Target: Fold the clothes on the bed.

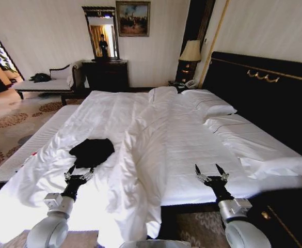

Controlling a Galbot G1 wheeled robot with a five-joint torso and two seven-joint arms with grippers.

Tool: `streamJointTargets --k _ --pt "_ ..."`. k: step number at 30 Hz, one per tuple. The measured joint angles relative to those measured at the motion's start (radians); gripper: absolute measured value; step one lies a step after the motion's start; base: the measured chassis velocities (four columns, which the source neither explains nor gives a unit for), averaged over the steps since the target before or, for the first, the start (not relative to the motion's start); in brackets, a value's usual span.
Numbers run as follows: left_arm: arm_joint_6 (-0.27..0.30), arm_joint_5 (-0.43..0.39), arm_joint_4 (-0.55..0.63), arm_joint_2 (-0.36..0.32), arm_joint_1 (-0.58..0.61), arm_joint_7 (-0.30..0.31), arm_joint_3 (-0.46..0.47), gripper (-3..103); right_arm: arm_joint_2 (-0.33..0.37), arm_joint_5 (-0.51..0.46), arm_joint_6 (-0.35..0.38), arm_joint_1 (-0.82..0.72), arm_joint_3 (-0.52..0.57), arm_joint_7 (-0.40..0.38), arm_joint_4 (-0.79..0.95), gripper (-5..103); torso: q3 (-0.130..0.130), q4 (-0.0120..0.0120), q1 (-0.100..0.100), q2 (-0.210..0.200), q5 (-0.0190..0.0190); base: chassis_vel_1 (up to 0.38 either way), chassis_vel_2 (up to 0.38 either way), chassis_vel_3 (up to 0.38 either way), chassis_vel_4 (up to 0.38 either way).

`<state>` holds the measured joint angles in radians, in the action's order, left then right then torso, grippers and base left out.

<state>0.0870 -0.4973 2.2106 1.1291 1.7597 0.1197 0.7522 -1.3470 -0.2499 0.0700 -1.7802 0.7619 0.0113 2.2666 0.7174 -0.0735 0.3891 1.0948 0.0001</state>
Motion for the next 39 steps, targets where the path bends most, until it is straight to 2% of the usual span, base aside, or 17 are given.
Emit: streamJointTargets --k 19,28,33,39 --pt "-0.006 -0.004 -0.002 0.005 0.007 -0.003 0.007 99 -0.005 0.008 0.0 -0.01 -0.017 0.0 0.006 100 0.0 -0.0001 0.0 0.0 0.0002 0.199 0.206 -0.193 -0.204" --pt "-0.006 -0.004 0.0 0.008 0.011 -0.001 0.007 99 -0.004 -0.094 0.012 -0.021 -0.054 -0.002 0.022 100 0.0 0.0001 0.0 0.0 -0.0006 0.129 0.112 -0.126 -0.125" --pt "-0.005 -0.003 0.006 0.009 0.018 -0.002 0.011 99 0.007 -0.134 0.032 -0.021 -0.086 -0.003 0.024 100 0.0 0.0001 0.0 0.0 0.0006 0.0 0.0 0.0 0.0" --pt "-0.004 0.003 0.016 0.018 0.033 -0.002 0.019 99 0.045 -0.174 0.067 -0.012 -0.137 0.001 0.021 100 0.0 0.0001 0.0 0.0 -0.0001 -0.027 -0.011 0.017 0.006"
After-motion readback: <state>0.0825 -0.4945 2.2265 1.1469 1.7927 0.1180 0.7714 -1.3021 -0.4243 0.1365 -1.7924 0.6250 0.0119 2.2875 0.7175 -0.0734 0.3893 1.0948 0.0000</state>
